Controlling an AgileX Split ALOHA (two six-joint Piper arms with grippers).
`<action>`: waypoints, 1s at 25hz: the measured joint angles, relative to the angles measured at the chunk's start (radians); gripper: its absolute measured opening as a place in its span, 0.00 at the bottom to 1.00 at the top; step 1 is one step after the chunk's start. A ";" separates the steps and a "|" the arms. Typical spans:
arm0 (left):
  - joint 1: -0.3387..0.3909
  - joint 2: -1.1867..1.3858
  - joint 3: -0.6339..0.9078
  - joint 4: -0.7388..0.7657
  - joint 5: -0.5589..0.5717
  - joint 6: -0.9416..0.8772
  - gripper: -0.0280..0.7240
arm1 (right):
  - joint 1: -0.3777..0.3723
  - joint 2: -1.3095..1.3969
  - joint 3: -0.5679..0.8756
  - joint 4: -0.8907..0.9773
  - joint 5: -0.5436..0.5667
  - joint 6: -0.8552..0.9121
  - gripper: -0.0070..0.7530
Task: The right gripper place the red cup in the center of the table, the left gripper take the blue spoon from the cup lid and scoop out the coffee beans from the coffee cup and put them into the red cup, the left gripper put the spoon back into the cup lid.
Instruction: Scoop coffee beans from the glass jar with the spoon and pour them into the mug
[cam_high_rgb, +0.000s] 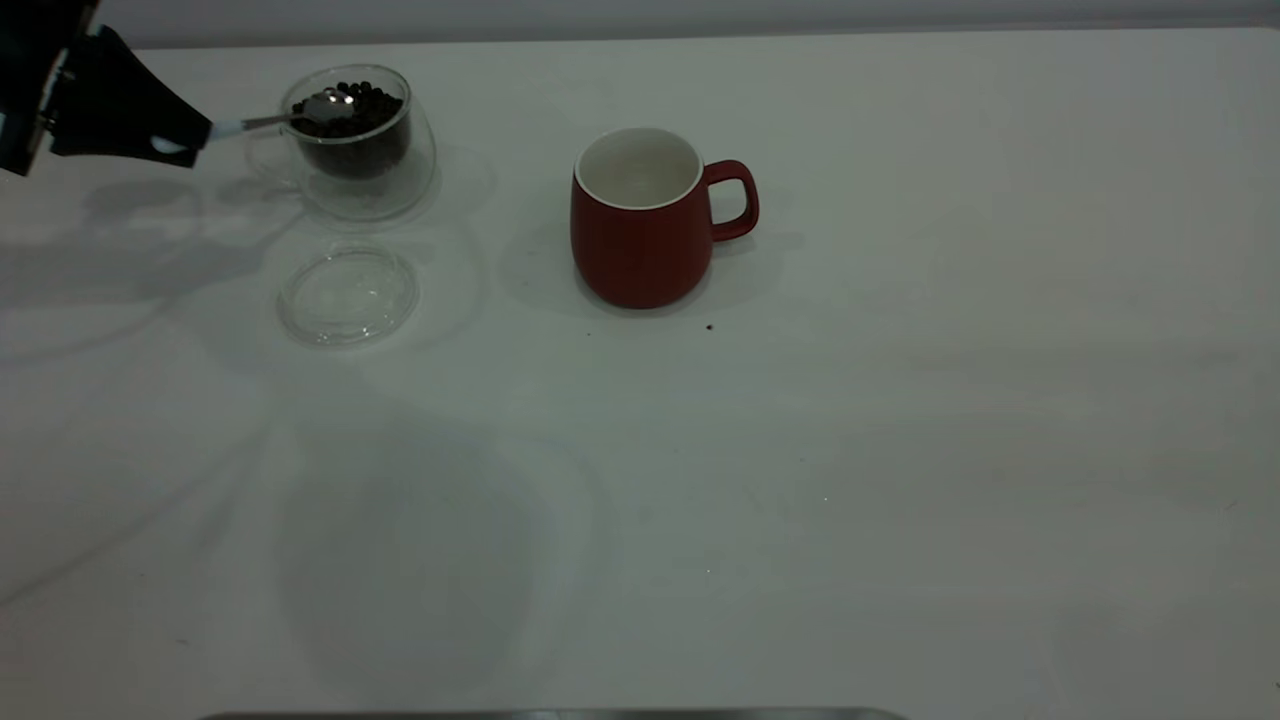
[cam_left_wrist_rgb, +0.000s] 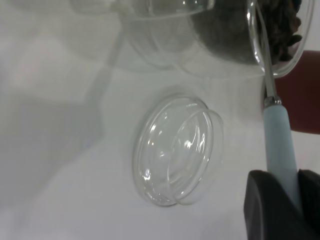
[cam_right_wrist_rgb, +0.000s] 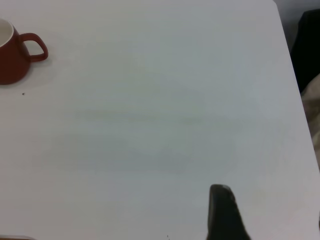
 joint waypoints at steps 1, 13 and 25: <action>-0.006 0.002 0.000 0.000 -0.002 0.001 0.20 | 0.000 0.000 0.000 0.000 0.000 0.000 0.64; -0.027 0.005 0.000 0.002 0.006 0.002 0.20 | 0.000 0.000 0.000 0.000 0.000 0.000 0.64; -0.027 0.005 0.000 0.002 0.053 0.001 0.20 | 0.000 0.000 0.000 0.000 0.000 0.000 0.64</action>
